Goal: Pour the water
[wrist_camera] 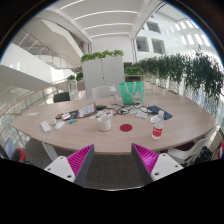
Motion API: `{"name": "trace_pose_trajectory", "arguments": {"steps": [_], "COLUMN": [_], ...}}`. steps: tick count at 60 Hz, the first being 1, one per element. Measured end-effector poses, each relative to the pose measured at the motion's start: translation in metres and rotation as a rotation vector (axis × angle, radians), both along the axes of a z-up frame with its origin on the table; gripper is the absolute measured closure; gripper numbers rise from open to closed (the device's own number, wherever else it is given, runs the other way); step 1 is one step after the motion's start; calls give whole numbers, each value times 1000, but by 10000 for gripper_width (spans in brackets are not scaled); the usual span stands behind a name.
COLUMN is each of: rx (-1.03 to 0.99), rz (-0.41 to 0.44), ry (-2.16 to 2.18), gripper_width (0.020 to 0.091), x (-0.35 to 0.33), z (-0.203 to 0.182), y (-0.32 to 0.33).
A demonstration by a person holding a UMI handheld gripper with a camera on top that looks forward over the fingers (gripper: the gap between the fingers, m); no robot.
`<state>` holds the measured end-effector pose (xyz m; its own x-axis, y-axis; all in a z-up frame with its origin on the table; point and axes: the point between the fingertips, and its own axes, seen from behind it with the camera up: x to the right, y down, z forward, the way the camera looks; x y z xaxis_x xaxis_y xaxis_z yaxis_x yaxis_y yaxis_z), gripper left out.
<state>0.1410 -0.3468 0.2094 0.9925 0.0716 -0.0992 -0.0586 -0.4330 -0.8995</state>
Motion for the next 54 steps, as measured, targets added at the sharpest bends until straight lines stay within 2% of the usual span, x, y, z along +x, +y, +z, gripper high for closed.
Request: {"name": "trace_pose_trajectory", "arguments": {"steps": [1,6,12,21,31,40,54], "rx": [4,21,58,117,144,183,175], "rz": [-7,-31,-30,-92,-171,-205,-237], "ry": [0,-6,-19,-62,-99,-97,-76], "gripper_width": [289,291,294,304,301,304,299], "x": [4,8,7,63,147,205,249], "z": [-6,-8,-6,-21,-52,-81,-135], "y": [17,22,9,39,119,202,289]}}
